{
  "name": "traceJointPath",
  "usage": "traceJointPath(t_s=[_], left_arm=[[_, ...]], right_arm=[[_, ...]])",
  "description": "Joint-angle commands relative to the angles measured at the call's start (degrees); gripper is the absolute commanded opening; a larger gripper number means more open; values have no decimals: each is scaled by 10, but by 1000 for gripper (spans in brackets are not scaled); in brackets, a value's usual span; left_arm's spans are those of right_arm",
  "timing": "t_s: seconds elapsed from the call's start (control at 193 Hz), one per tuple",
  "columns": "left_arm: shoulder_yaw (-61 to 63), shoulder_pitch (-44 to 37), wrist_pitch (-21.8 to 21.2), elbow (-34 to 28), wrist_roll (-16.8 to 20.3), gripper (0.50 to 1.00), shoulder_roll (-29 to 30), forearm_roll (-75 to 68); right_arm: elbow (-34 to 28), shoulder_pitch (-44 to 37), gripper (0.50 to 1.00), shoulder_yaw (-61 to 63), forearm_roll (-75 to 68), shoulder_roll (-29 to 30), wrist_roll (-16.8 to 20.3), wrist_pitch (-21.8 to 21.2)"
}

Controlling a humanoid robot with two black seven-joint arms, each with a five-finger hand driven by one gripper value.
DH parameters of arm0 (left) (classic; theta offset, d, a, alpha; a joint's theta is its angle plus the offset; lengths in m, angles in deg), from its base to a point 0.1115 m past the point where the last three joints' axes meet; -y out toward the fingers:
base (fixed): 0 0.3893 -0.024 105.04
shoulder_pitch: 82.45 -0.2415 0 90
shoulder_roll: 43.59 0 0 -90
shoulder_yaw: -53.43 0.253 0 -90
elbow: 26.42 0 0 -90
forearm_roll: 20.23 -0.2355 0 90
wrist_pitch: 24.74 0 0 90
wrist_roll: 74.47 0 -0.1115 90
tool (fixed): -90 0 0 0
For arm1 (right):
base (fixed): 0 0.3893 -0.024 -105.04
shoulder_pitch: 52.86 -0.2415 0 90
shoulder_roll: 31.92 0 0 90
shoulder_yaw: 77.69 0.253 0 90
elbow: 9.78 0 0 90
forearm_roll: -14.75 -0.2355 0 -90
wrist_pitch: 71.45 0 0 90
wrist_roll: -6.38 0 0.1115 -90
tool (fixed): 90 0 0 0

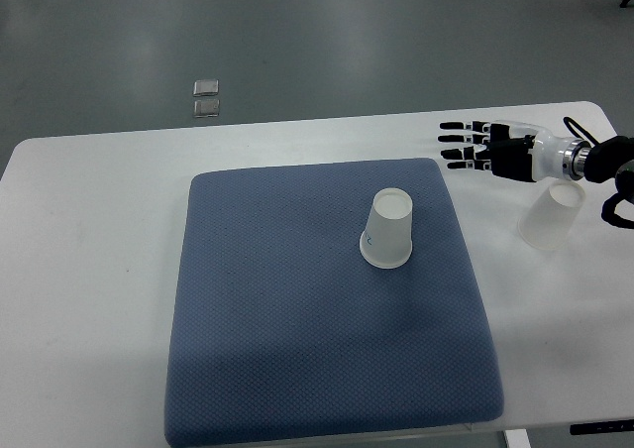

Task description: Stack paper cups

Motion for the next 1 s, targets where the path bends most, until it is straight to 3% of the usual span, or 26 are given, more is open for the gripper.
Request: traceJointPath(t_s=[0.0,0.249,0.436,0.493,0.654,0.773,0.997], left_arm=[[0,0,0,0,0,1000,0,0],[0,0,0,0,1,1000,0,0],[0,0,0,0,0,1000,0,0],[0,0,-1,0,1,1000,0,0],[0,0,0,0,1,1000,0,0],[0,0,-1,0,0,1000,0,0],[0,0,0,0,0,1000,0,0]], right_arm=[[0,-13,924,1,2,-10,-10,-20],[0,-60,924,-3,27,-51,-25,-25],[-1,-84,924,-2,183,-83,-30,-58],[-1,-92,924,-2,249,-86,-47,-56],[-7,-100,924,-2,449,-93,-142,-53],[-18,-102,924,-11,536,-106,-186,-53],[-50,-101,924,-60,658,-141,-214,-51]])
